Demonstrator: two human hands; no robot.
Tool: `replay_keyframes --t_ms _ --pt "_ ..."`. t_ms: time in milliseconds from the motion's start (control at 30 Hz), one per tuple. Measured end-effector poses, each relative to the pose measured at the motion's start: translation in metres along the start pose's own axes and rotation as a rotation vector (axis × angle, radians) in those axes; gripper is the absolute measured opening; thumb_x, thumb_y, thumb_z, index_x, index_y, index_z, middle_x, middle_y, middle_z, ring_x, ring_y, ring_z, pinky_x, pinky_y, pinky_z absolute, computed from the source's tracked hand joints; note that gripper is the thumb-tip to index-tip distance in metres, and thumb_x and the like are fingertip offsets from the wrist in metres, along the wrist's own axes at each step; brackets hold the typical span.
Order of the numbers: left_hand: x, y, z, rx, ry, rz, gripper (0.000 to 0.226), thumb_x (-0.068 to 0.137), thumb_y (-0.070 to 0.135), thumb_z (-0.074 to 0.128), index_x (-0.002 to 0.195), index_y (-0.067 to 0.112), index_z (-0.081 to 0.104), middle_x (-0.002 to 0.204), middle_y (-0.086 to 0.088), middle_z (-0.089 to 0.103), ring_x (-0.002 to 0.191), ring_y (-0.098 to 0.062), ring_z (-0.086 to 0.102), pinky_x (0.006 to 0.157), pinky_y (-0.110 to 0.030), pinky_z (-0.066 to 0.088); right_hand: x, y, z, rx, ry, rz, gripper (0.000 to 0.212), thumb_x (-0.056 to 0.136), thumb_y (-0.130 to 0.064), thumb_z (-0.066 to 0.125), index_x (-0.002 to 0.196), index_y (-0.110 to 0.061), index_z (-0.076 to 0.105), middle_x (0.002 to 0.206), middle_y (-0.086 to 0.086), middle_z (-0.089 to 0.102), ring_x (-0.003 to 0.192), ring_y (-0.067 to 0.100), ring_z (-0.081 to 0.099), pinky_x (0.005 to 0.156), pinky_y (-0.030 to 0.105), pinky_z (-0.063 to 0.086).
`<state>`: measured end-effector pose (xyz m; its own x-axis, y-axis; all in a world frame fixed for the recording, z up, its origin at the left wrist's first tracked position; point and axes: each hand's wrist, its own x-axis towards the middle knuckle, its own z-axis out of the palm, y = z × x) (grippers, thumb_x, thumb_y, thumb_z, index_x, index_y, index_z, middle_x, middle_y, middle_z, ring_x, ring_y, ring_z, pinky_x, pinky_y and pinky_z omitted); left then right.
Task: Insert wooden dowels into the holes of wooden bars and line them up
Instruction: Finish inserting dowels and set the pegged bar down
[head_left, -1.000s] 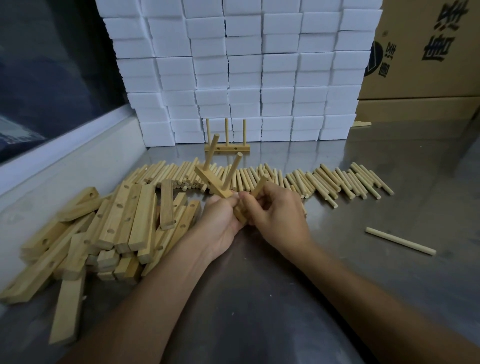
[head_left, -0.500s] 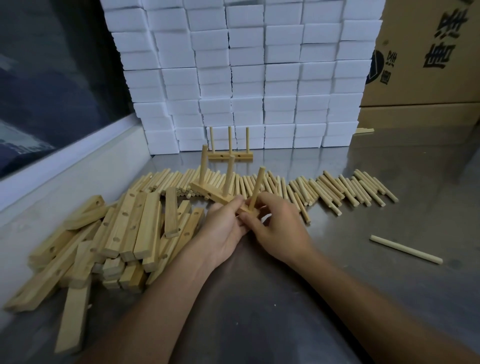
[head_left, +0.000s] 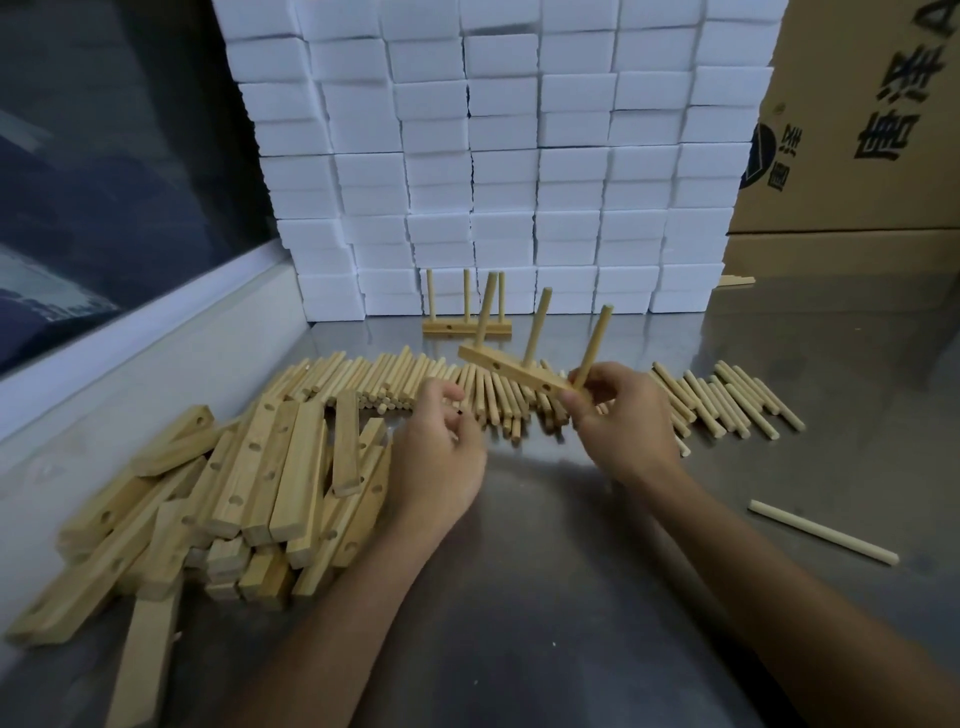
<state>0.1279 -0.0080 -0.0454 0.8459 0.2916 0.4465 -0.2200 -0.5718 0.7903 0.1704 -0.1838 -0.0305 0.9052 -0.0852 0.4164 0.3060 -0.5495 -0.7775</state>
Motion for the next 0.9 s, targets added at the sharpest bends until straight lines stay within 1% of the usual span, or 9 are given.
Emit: replay_keyframes --t_ms 100,167,233,300,400,500,633,800,900 --pt "0.000 -0.006 -0.006 0.403 -0.126 0.119 0.013 0.092 0.018 0.057 0.086 0.028 0.053 0.065 0.008 0.057 0.057 -0.005 0.053 0.050 -0.021 0.037 0.029 -0.005 0.007 -0.012 -0.035 0.015 0.011 0.091 -0.022 0.071 0.100 -0.025 0.067 0.081 -0.013 0.063 0.071 0.000 0.060 0.059 0.013 0.044" --pt "0.000 -0.007 -0.004 0.498 -0.183 0.133 0.010 0.093 0.022 0.055 0.086 0.029 0.052 0.071 0.011 0.056 0.064 -0.007 0.053 0.055 -0.024 0.038 0.056 -0.010 0.017 -0.021 -0.047 0.036 0.007 0.091 -0.022 0.072 0.095 -0.024 0.067 0.083 -0.011 0.064 0.074 0.003 0.060 0.066 0.022 0.053" --pt "-0.002 -0.006 0.000 0.567 -0.193 0.190 0.010 0.094 0.026 0.050 0.085 0.029 0.047 0.075 0.013 0.052 0.069 -0.009 0.049 0.059 -0.029 0.035 0.083 -0.012 0.031 -0.022 -0.059 0.044 0.008 0.090 -0.021 0.073 0.097 -0.018 0.070 0.085 -0.007 0.065 0.076 0.008 0.062 0.069 0.027 0.055" --pt "-0.003 -0.006 0.003 0.587 -0.189 0.222 0.010 0.094 0.028 0.047 0.085 0.031 0.043 0.076 0.013 0.049 0.070 -0.009 0.047 0.060 -0.029 0.032 0.108 -0.010 0.047 -0.070 -0.087 0.012 0.009 0.090 -0.019 0.073 0.096 -0.013 0.071 0.080 -0.006 0.064 0.072 0.008 0.059 0.065 0.022 0.048" --pt "-0.001 -0.007 0.005 0.574 -0.209 0.214 0.010 0.094 0.030 0.046 0.087 0.034 0.040 0.075 0.013 0.046 0.069 -0.006 0.046 0.061 -0.029 0.034 0.138 -0.005 0.070 -0.145 -0.145 -0.002 0.010 0.089 -0.015 0.073 0.095 -0.007 0.073 0.087 0.004 0.070 0.080 0.016 0.064 0.077 0.031 0.056" --pt "0.000 -0.004 0.004 0.579 -0.220 0.189 0.011 0.095 0.032 0.043 0.088 0.035 0.036 0.074 0.013 0.042 0.067 -0.004 0.040 0.062 -0.030 0.030 0.159 0.004 0.092 -0.189 -0.185 -0.001 0.009 0.086 -0.015 0.076 0.091 -0.007 0.074 0.081 0.002 0.067 0.074 0.015 0.062 0.074 0.030 0.054" --pt "-0.002 -0.002 0.003 0.570 -0.235 0.162 0.010 0.096 0.034 0.040 0.092 0.037 0.031 0.078 0.013 0.041 0.068 -0.005 0.037 0.064 -0.030 0.027 0.177 0.018 0.113 -0.259 -0.196 -0.005 0.010 0.082 -0.013 0.079 0.088 -0.007 0.074 0.086 0.007 0.071 0.082 0.020 0.067 0.081 0.036 0.059" --pt "-0.002 0.002 0.003 0.600 -0.251 0.135 0.012 0.096 0.034 0.038 0.091 0.037 0.027 0.081 0.014 0.038 0.069 -0.009 0.034 0.064 -0.032 0.025 0.190 0.027 0.125 -0.290 -0.189 0.027 0.010 0.080 -0.012 0.079 0.085 -0.005 0.074 0.084 0.010 0.072 0.080 0.023 0.067 0.078 0.039 0.060" --pt "-0.001 0.003 0.003 0.603 -0.254 0.125 0.008 0.096 0.034 0.038 0.095 0.036 0.030 0.084 0.014 0.039 0.071 -0.010 0.033 0.065 -0.032 0.026 0.194 0.028 0.131 -0.272 -0.172 0.041 0.012 0.081 -0.015 0.080 0.084 -0.005 0.075 0.082 0.008 0.071 0.076 0.021 0.066 0.074 0.036 0.059"
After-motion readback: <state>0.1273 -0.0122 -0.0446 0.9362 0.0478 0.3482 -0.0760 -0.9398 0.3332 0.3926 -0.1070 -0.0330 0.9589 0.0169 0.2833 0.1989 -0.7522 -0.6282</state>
